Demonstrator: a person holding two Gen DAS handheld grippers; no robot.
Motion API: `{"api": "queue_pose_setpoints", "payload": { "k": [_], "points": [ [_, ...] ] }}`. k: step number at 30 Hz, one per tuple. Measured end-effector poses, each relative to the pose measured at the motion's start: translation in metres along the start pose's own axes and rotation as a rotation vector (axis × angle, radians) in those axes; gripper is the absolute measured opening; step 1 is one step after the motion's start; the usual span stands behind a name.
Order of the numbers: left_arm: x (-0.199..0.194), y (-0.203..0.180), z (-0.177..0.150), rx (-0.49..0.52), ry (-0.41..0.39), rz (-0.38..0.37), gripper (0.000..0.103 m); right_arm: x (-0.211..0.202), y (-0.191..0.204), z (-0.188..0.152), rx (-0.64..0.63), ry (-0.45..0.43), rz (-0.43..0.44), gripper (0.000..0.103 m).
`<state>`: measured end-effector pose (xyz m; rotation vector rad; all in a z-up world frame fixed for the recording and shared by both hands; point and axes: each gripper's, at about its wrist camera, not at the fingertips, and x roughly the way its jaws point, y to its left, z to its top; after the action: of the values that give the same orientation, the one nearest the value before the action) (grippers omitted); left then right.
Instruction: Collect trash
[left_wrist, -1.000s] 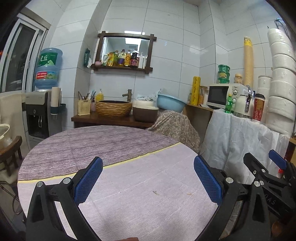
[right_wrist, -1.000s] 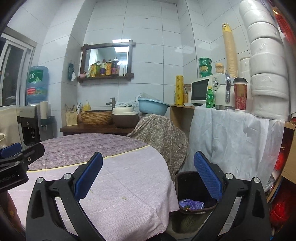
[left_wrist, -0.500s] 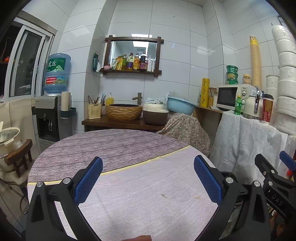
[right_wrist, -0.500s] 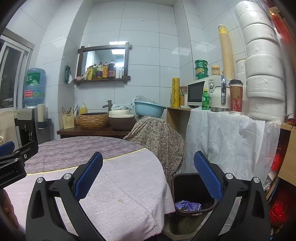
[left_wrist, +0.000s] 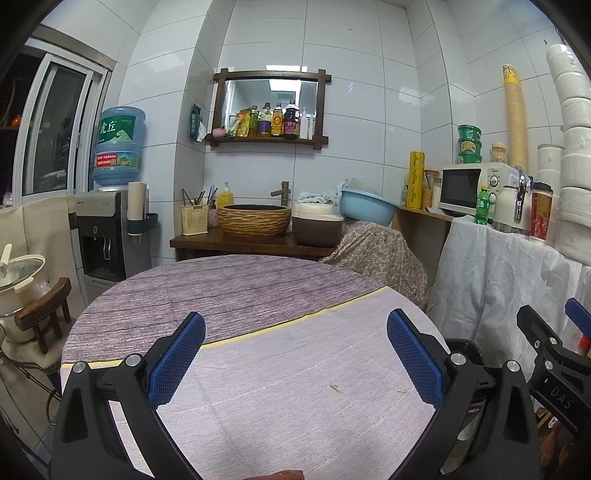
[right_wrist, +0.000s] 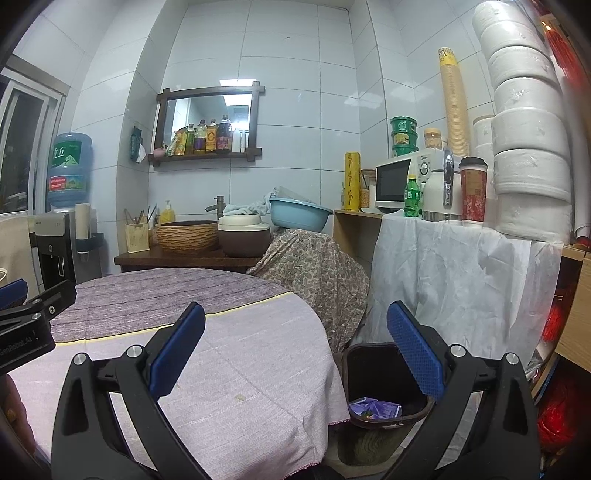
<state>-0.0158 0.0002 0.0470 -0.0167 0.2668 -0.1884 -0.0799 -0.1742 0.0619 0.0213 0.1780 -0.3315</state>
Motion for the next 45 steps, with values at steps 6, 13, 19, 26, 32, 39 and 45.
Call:
{"api": "queue_pose_setpoints", "payload": {
  "k": [6,13,19,26,32,39,45],
  "points": [
    [0.001,0.001,0.000,0.002,0.001,0.006,0.098,0.000,0.001,0.000,-0.001,0.001,-0.001,0.097],
    [0.002,0.002,0.000,0.005,0.004,0.005,0.098,0.002,-0.002,0.000,-0.001,0.004,0.001,0.097],
    [0.001,0.002,0.000,0.004,0.004,0.007,0.098,0.001,-0.001,-0.001,-0.004,0.006,-0.001,0.097],
    [0.002,0.004,-0.001,0.006,0.005,0.010,0.098,0.002,0.000,-0.001,-0.005,0.007,-0.001,0.097],
    [0.002,0.007,-0.001,0.006,0.006,0.010,0.098,0.002,-0.001,-0.003,-0.005,0.010,-0.001,0.097],
    [0.002,0.015,-0.003,0.003,0.010,0.011,0.098,0.002,-0.003,-0.005,-0.004,0.014,-0.001,0.097],
    [0.003,0.019,-0.003,0.009,0.013,0.012,0.098,0.003,-0.004,-0.006,-0.007,0.019,0.001,0.097]
  ]
}}
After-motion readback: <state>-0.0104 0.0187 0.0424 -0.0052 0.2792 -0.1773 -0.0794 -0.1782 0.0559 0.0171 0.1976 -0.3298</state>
